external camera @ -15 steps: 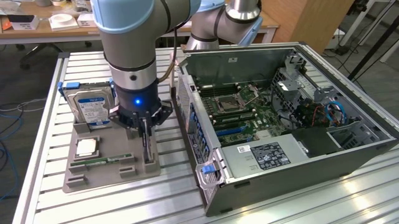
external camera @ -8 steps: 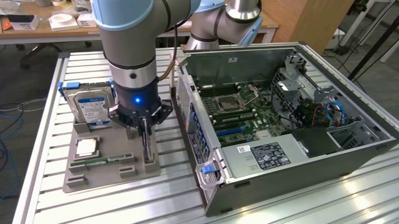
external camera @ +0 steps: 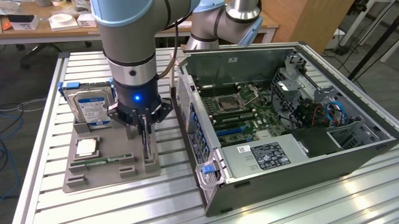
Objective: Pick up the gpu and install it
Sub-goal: 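Pick up the gpu and move the gpu toward the slot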
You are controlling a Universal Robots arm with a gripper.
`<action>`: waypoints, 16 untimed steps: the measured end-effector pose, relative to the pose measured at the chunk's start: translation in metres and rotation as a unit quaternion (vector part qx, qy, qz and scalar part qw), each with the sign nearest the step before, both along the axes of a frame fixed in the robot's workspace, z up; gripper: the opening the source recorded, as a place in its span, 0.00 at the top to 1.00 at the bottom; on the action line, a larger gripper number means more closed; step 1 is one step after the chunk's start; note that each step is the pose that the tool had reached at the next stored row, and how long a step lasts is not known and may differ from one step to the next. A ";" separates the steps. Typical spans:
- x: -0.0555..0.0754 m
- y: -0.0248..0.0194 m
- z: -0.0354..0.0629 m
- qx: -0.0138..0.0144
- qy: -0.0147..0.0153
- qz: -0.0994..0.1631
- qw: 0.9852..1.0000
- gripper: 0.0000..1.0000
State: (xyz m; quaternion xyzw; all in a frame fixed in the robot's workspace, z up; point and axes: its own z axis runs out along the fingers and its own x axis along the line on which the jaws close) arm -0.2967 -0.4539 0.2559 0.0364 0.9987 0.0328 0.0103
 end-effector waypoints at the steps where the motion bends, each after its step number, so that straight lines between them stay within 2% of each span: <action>1: 0.000 0.0000 0.0005 0.000 0.000 0.000 1.000 0.74; 16: 0.000 0.0000 0.0099 0.000 0.000 0.000 1.000 0.74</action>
